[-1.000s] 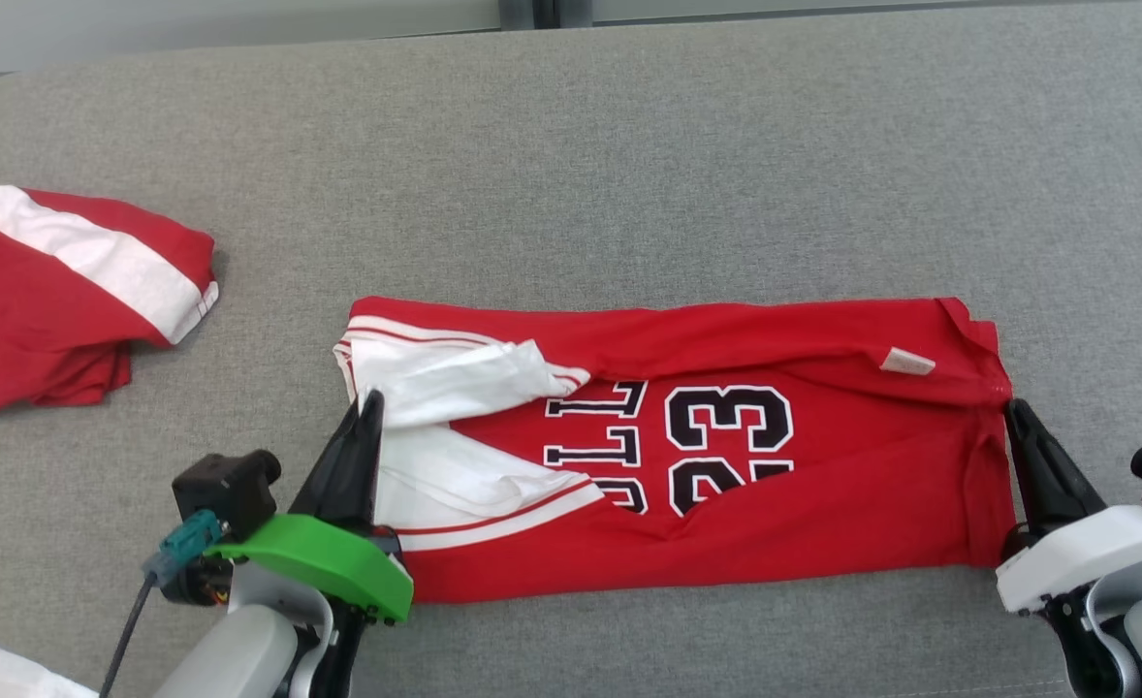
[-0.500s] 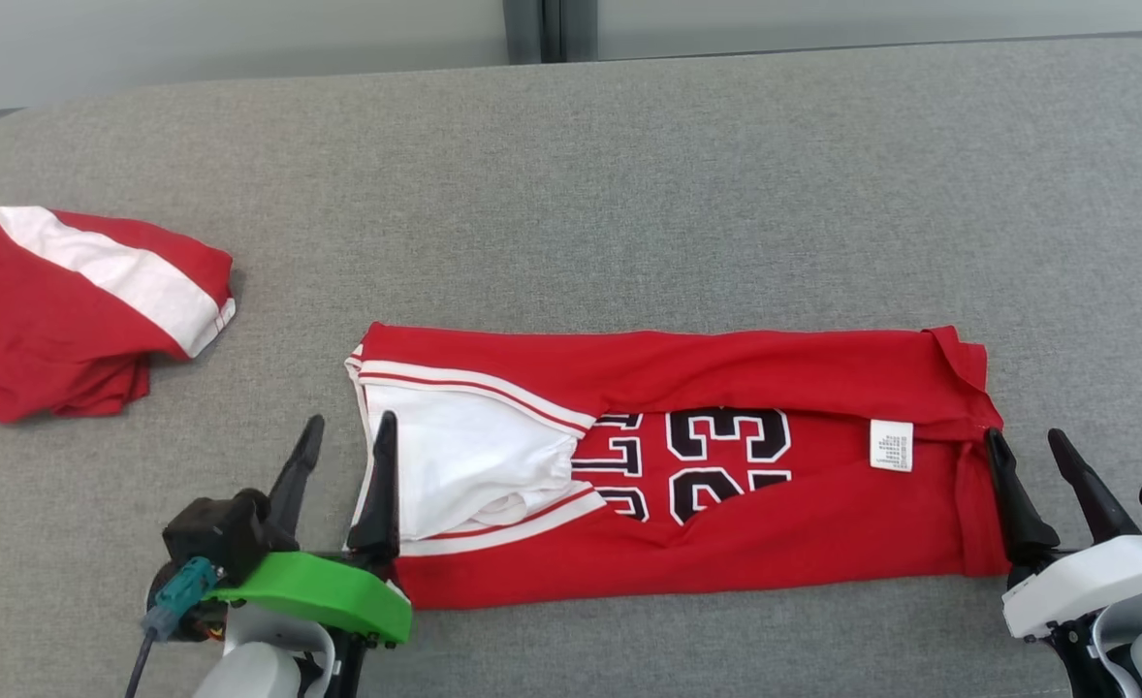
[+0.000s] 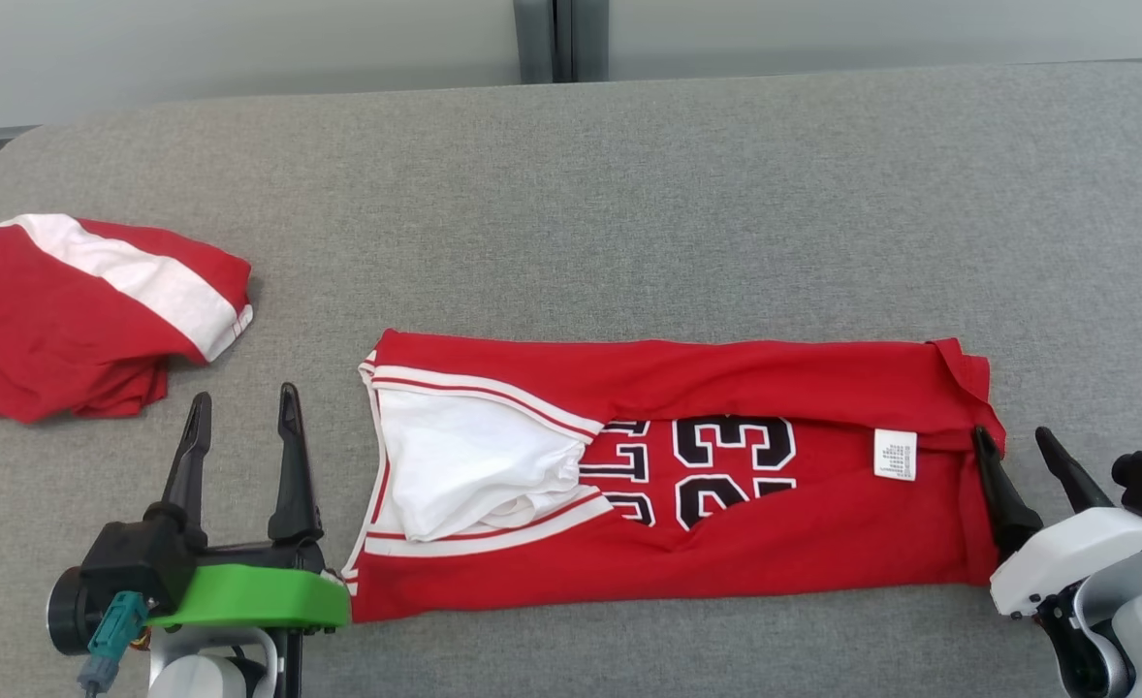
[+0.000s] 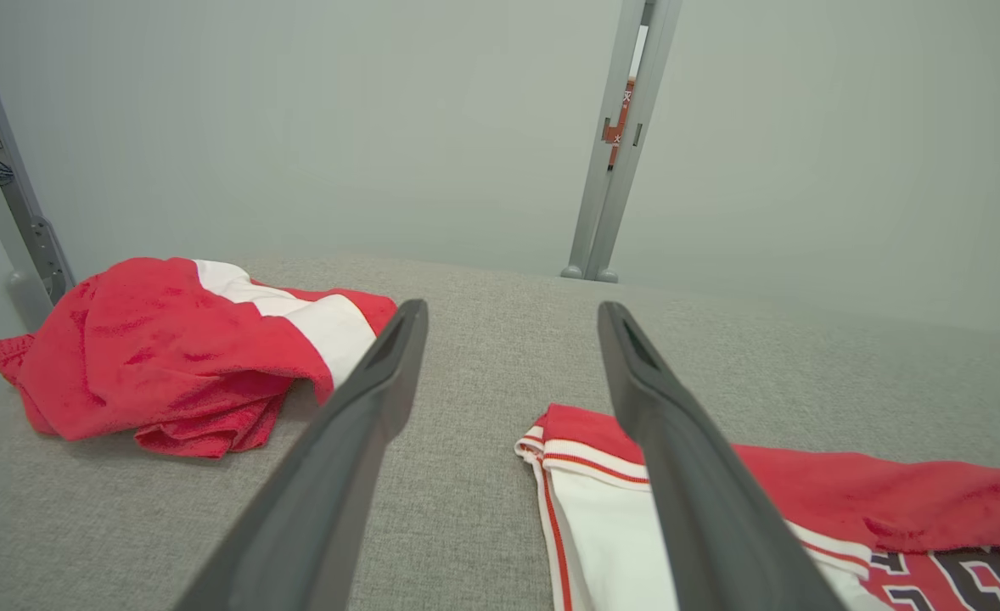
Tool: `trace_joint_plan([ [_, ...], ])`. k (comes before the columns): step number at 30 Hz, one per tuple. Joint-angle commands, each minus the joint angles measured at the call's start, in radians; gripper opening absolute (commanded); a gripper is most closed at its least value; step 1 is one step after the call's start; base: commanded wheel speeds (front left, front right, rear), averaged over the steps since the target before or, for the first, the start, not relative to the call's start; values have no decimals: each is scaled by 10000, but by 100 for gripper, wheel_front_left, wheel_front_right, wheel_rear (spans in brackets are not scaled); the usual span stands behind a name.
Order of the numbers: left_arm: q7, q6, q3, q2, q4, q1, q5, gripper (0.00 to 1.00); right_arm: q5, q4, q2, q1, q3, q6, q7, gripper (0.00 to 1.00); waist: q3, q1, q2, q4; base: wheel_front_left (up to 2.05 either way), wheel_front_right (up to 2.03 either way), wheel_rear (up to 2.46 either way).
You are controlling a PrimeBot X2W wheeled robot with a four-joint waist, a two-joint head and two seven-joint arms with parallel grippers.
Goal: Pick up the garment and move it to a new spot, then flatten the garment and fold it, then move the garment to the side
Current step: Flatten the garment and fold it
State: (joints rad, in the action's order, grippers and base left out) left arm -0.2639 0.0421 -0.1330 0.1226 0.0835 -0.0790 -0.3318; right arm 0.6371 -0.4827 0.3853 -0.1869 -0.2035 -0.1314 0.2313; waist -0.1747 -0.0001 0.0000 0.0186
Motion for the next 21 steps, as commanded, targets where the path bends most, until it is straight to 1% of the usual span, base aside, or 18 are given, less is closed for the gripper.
trace_joint_plan([
  [1,-4,-143,202,-110,44,210,170,100,98,-228,-50,-186,-59,14,9,100,8,1,0,36,0,0,0],
  [2,-4,-336,570,-269,71,235,389,100,141,-633,-117,-343,-209,14,9,100,8,1,0,70,0,0,0],
  [5,-4,-618,963,-471,155,326,669,100,276,-1291,-238,-509,-439,14,-90,100,17,1,0,134,0,0,0],
  [10,-4,-933,1306,-642,290,360,886,100,619,-1953,-437,-578,-968,14,-195,100,17,1,0,212,0,0,0],
  [11,-4,-963,1351,-661,314,354,906,100,678,-2027,-453,-565,-1069,12,-199,56,15,1,0,217,0,0,0],
  [12,-4,-1009,1402,-684,343,348,955,100,734,-2064,-467,-573,-1198,12,-167,21,15,1,0,217,0,0,0],
  [13,-4,-1044,1443,-694,358,346,981,100,809,-2056,-471,-597,-1278,8,-106,0,16,1,0,211,0,0,0],
  [17,-4,-1069,1551,-712,415,371,1052,100,1030,-2158,-285,-803,-1376,18,69,0,49,1,0,148,0,0,0],
  [21,-4,-1011,1537,-715,470,383,942,100,1268,-2347,80,-997,-1141,26,224,0,151,1,0,75,0,0,0],
])
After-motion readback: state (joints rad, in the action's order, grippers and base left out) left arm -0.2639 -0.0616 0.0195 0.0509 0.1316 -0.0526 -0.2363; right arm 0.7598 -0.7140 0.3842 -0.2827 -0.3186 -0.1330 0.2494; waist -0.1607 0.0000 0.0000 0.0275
